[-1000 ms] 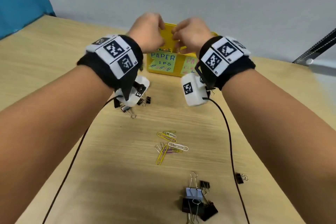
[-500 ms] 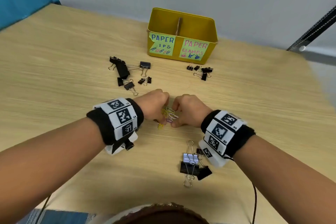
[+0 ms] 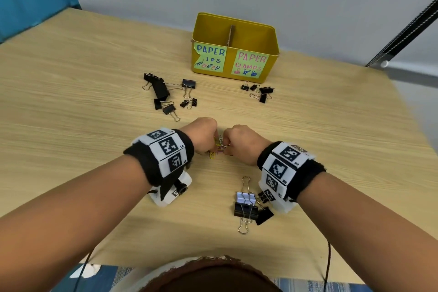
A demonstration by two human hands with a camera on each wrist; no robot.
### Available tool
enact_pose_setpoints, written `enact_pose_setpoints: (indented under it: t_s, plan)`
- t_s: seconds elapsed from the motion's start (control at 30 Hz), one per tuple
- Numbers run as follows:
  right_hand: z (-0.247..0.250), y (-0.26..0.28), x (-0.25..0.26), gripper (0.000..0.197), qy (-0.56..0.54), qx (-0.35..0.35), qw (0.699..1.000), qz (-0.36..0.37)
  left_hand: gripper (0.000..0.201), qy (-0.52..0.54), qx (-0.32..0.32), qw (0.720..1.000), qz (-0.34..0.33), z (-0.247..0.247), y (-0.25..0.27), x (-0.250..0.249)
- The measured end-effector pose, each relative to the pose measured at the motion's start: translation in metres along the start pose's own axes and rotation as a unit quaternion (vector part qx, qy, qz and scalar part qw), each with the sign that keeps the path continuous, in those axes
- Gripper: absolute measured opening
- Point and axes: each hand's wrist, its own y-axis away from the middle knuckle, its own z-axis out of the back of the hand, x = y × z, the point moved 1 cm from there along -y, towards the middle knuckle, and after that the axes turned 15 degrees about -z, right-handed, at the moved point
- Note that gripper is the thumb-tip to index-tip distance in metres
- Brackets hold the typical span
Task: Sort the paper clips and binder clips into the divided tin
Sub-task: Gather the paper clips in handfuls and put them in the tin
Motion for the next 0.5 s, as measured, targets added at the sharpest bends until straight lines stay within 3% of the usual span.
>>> enact_pose_setpoints:
  t_s: [0.27,0.5]
  plan:
    - [-0.004,0.002,-0.001,0.026,0.018,-0.028,0.999,0.037,0.026,-0.027,0.007,0.999,-0.015,-0.006,0.01,0.002]
    - [-0.004,0.0,-0.008,0.017,-0.067,-0.013,0.996,0.051,0.02,0.006,-0.004,1.0,-0.025,-0.003,0.01,0.005]
